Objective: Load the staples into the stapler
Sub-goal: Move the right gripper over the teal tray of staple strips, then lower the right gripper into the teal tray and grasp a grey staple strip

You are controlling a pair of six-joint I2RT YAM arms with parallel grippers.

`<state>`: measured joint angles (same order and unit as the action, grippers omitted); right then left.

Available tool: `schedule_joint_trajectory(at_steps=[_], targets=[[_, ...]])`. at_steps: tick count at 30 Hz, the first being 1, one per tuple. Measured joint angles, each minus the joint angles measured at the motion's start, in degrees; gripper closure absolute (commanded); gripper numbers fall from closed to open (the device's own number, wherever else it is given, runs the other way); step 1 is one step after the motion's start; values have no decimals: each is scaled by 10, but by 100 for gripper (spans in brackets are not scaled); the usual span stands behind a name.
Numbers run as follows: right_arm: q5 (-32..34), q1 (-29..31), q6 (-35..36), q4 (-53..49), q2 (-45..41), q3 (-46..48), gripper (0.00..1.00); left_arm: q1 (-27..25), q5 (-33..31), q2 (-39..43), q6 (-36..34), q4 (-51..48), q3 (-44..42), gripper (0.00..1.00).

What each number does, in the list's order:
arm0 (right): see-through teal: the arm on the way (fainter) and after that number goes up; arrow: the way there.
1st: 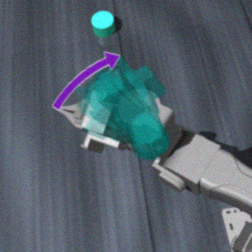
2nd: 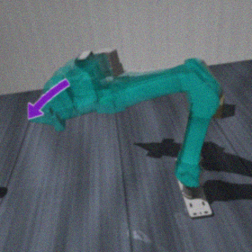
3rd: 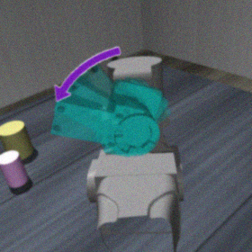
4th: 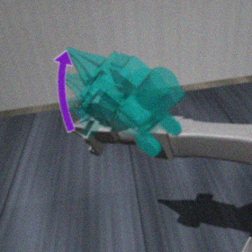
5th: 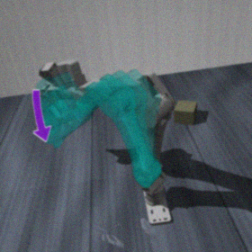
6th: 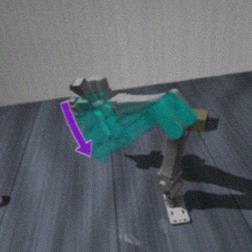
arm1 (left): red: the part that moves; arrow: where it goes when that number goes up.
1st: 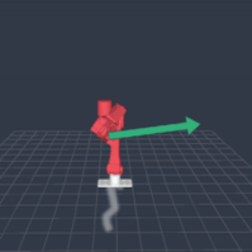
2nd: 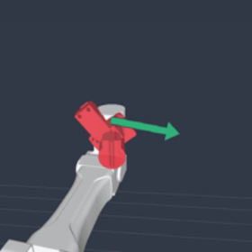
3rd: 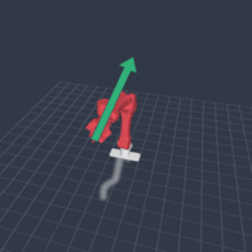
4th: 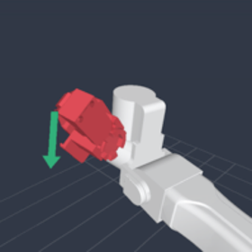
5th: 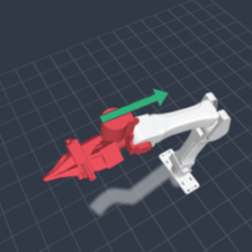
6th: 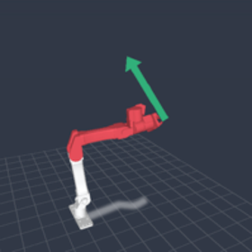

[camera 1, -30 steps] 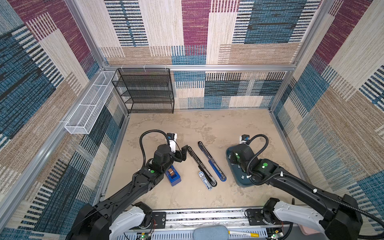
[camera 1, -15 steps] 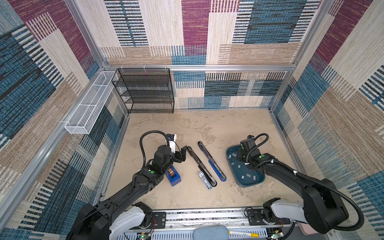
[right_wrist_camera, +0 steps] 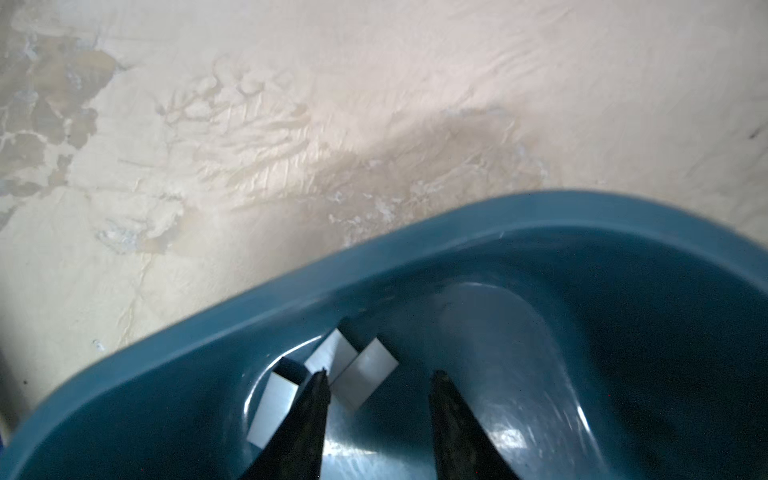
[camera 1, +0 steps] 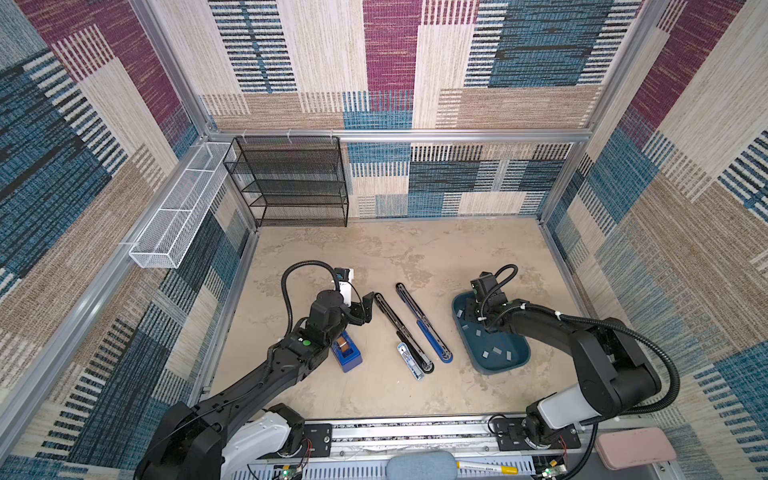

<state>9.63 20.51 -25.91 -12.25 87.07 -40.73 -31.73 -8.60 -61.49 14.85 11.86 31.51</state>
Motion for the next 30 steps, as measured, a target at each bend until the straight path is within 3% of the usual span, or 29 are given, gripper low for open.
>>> schedule_joint_trajectory(at_steps=[18, 30], targets=[[16, 0, -10, -1, -15, 11, 65, 1, 0, 1, 0, 0, 1, 15], [9, 0, -8, 0, -5, 10, 64, 1, 0, 0, 0, 0, 1, 15]])
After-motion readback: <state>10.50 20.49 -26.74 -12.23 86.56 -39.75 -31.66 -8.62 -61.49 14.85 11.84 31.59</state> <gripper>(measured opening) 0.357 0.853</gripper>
